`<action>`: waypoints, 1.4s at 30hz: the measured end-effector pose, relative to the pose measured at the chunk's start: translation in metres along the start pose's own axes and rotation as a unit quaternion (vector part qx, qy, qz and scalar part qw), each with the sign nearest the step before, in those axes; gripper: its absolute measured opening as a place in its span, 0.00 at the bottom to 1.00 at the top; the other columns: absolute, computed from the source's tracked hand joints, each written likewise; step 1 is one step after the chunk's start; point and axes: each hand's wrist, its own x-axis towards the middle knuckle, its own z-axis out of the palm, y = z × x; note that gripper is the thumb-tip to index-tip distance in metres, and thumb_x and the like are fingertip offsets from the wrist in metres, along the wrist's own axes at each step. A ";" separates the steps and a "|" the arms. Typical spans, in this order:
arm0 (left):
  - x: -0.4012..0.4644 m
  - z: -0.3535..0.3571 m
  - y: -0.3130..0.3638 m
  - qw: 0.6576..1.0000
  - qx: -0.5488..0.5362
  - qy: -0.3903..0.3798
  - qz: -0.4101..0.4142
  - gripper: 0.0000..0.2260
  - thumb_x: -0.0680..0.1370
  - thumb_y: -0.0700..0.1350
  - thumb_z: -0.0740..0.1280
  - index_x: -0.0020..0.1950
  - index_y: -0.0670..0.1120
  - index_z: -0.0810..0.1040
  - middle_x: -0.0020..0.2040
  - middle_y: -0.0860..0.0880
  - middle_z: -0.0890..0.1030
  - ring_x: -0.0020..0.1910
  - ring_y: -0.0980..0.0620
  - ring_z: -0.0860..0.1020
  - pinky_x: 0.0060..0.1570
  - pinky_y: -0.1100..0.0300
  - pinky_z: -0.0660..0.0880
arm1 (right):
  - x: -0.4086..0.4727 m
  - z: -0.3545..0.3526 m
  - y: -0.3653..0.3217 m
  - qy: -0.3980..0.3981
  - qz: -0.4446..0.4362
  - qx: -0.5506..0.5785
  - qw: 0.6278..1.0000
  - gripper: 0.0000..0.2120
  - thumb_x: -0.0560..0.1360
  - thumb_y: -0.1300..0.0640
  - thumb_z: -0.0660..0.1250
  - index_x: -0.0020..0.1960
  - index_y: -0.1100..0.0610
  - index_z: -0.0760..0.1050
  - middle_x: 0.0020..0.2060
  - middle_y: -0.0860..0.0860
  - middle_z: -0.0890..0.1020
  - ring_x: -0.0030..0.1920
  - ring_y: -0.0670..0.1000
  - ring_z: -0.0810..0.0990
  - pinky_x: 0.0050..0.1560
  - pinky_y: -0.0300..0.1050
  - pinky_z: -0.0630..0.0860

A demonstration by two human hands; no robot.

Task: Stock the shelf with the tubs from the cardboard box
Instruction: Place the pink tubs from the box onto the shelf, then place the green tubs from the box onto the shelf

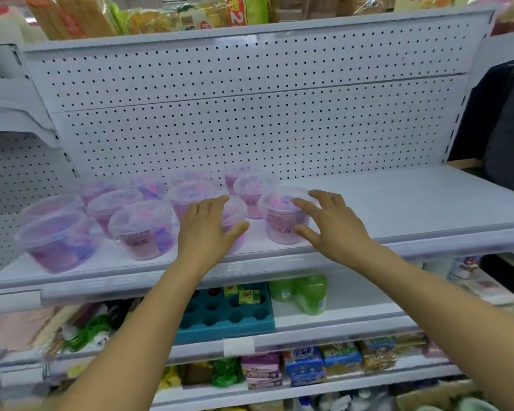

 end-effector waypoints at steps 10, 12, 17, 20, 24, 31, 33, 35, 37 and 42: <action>-0.080 0.031 0.084 0.978 -0.115 0.018 0.175 0.28 0.77 0.63 0.58 0.72 0.50 0.65 0.66 0.51 0.72 0.64 0.51 0.69 0.62 0.56 0.66 | -0.105 -0.007 0.021 0.126 0.015 -0.006 0.992 0.23 0.77 0.47 0.58 0.69 0.56 0.70 0.62 0.55 0.77 0.60 0.59 0.76 0.54 0.56 0.76; -0.091 0.046 0.100 0.972 -0.137 -0.019 0.192 0.27 0.77 0.61 0.61 0.73 0.52 0.64 0.67 0.52 0.72 0.65 0.51 0.69 0.61 0.56 0.67 | -0.129 -0.008 0.032 0.120 0.031 -0.007 0.992 0.22 0.77 0.47 0.58 0.68 0.57 0.71 0.61 0.55 0.78 0.59 0.58 0.76 0.52 0.54 0.76; -0.138 0.116 0.160 0.940 -0.184 -0.174 0.230 0.28 0.77 0.61 0.61 0.74 0.53 0.60 0.69 0.52 0.68 0.64 0.51 0.69 0.56 0.55 0.71 | -0.228 -0.002 0.106 0.061 0.165 -0.006 0.984 0.21 0.79 0.46 0.58 0.68 0.54 0.70 0.60 0.52 0.77 0.57 0.56 0.76 0.44 0.53 0.78; -0.168 0.164 0.199 0.915 -0.202 -0.270 0.222 0.28 0.77 0.61 0.61 0.74 0.55 0.59 0.70 0.54 0.66 0.67 0.51 0.67 0.60 0.55 0.70 | -0.288 0.003 0.151 0.010 0.263 0.017 0.965 0.21 0.78 0.48 0.61 0.70 0.52 0.68 0.60 0.50 0.75 0.57 0.54 0.76 0.44 0.54 0.78; -0.206 0.228 0.250 0.880 -0.221 -0.383 0.174 0.26 0.77 0.61 0.62 0.72 0.54 0.64 0.70 0.53 0.68 0.67 0.51 0.69 0.62 0.53 0.70 | -0.359 0.011 0.211 -0.068 0.368 0.049 0.926 0.21 0.78 0.47 0.62 0.70 0.47 0.66 0.62 0.48 0.74 0.60 0.51 0.75 0.50 0.50 0.75; -0.272 0.337 0.323 0.828 -0.176 -0.532 0.026 0.24 0.77 0.56 0.64 0.70 0.46 0.68 0.69 0.47 0.72 0.65 0.48 0.73 0.62 0.52 0.72 | -0.463 0.060 0.322 -0.228 0.444 0.135 0.856 0.24 0.77 0.46 0.62 0.71 0.44 0.61 0.68 0.50 0.71 0.61 0.55 0.76 0.55 0.55 0.76; -0.288 0.366 0.333 0.813 -0.148 -0.563 0.001 0.24 0.78 0.55 0.64 0.69 0.44 0.69 0.68 0.45 0.73 0.64 0.46 0.73 0.61 0.53 0.72 | -0.480 0.083 0.344 -0.282 0.477 0.149 0.819 0.25 0.78 0.47 0.63 0.72 0.48 0.61 0.68 0.53 0.71 0.61 0.55 0.76 0.58 0.54 0.75; -0.304 0.388 0.339 0.810 -0.102 -0.577 -0.017 0.23 0.78 0.54 0.64 0.69 0.44 0.69 0.65 0.44 0.74 0.63 0.45 0.74 0.58 0.54 0.73 | -0.495 0.107 0.362 -0.325 0.497 0.168 0.787 0.27 0.77 0.48 0.64 0.74 0.53 0.60 0.68 0.56 0.71 0.61 0.56 0.76 0.60 0.54 0.74; -0.320 0.405 0.341 0.817 -0.052 -0.573 -0.023 0.22 0.78 0.54 0.64 0.68 0.45 0.70 0.64 0.44 0.75 0.62 0.44 0.74 0.58 0.53 0.73 | -0.505 0.129 0.374 -0.349 0.518 0.198 0.756 0.29 0.78 0.50 0.64 0.75 0.56 0.58 0.69 0.57 0.71 0.63 0.57 0.76 0.62 0.53 0.73; -0.340 0.431 0.352 0.830 0.004 -0.557 -0.044 0.20 0.79 0.46 0.63 0.70 0.45 0.65 0.65 0.43 0.72 0.62 0.41 0.74 0.57 0.51 0.73 | -0.514 0.169 0.388 -0.339 0.593 0.269 0.679 0.28 0.80 0.53 0.60 0.76 0.56 0.54 0.67 0.59 0.71 0.62 0.60 0.75 0.59 0.55 0.76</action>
